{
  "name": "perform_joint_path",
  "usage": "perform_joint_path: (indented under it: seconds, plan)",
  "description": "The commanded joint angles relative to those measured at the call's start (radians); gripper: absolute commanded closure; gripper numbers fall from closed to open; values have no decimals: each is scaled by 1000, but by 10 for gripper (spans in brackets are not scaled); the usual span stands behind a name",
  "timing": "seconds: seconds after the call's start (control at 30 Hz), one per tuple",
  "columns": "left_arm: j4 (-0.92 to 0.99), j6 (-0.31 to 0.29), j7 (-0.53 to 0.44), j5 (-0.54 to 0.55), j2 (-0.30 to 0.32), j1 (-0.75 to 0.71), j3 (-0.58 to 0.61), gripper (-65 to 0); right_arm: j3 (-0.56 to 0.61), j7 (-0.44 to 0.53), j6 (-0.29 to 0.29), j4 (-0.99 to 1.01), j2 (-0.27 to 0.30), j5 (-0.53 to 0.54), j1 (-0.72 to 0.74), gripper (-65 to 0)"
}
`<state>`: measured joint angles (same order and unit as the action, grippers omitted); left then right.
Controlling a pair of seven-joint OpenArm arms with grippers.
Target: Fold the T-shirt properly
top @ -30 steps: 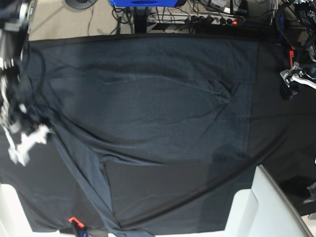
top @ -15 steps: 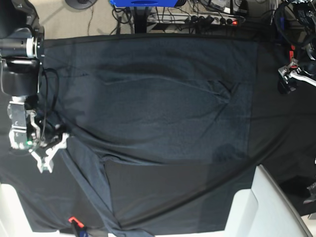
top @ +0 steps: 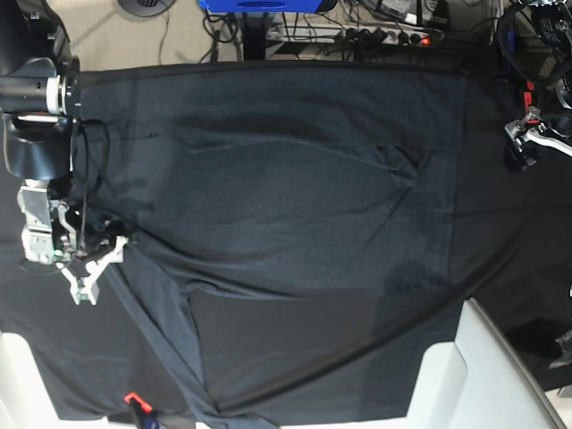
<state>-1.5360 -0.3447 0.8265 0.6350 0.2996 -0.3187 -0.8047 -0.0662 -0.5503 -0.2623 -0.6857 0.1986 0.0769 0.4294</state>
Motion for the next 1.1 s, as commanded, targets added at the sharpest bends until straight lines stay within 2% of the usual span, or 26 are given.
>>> perform_joint_path:
  seconds: [0.0,0.3,0.43,0.73,0.97,1.0,1.07]
  plan:
    - [-14,-4,-19,10,20,2,-11,-638,-4,12,-1,-15,12,2,42,-347]
    - [-13,-4,-19,9,20,2,-12,-638,-4,12,2,-13,40,4,69,-347]
    - [-13,-4,-19,9,20,3,-12,-638,-4,12,44,-13,51,4,69,-347]
    - [-13,-4,-19,9,20,5,-11,-638,-5,16,48,16,45,7,64,-347]
    - [-11,-4,-19,9,20,5,-12,-638,-5,131,51,146,45,8,70,-345]
    - [-11,-4,-19,9,20,5,-12,-638,-5,131,51,148,45,8,69,-327]
    - [-11,-4,-19,9,20,5,-8,-638,-5,131,51,146,45,8,69,-246]
